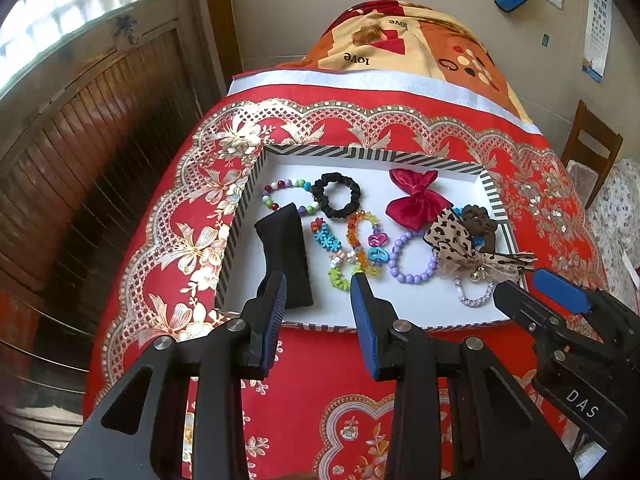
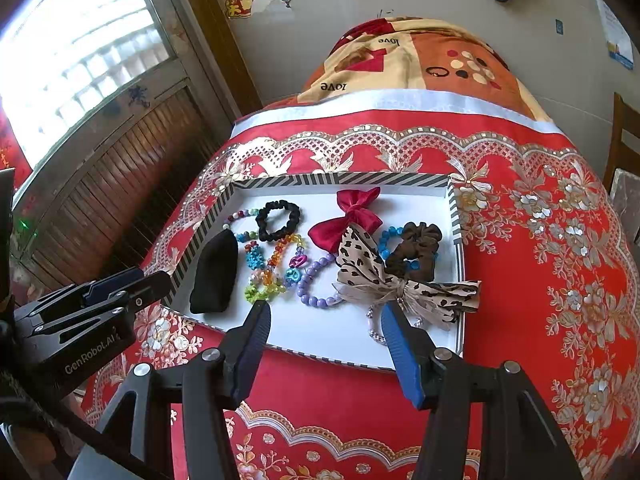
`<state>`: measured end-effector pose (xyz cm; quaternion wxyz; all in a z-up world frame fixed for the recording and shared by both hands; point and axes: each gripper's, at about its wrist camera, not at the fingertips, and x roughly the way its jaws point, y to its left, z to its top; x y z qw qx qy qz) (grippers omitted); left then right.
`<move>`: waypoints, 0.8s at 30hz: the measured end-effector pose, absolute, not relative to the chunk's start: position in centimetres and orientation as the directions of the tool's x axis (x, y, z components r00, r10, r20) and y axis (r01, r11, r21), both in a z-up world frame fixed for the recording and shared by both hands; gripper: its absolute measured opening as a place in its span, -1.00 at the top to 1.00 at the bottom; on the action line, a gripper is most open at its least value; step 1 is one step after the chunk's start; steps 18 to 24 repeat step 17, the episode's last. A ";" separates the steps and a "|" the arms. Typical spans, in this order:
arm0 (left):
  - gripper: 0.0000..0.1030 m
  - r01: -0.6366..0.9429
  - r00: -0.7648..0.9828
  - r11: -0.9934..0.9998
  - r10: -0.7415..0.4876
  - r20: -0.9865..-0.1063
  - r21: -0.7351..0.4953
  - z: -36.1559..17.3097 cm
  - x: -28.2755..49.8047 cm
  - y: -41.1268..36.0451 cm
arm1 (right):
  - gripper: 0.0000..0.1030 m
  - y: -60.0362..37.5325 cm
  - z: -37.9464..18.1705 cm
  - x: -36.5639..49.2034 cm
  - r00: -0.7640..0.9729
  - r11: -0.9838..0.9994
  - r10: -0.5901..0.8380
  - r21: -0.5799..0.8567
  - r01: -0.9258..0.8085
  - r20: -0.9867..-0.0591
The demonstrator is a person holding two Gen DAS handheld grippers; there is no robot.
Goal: Organize jewelry
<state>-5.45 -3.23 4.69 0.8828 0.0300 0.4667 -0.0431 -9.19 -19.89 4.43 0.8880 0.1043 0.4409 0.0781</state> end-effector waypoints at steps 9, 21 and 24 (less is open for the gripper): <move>0.37 0.118 0.555 0.993 -0.058 -0.830 0.009 4.6 -5.3 -3.2 | -0.09 -19.4 4.5 -9.2 0.598 0.967 0.227 0.251 -0.044 -0.769; 0.37 0.153 0.560 0.988 -0.081 -0.824 0.006 4.0 -5.3 -4.0 | -0.10 -19.8 3.9 -9.4 0.593 0.969 0.215 0.247 -0.028 -0.776; 0.37 0.153 0.560 0.988 -0.081 -0.824 0.006 4.0 -5.3 -4.0 | -0.10 -19.8 3.9 -9.4 0.593 0.969 0.215 0.247 -0.028 -0.776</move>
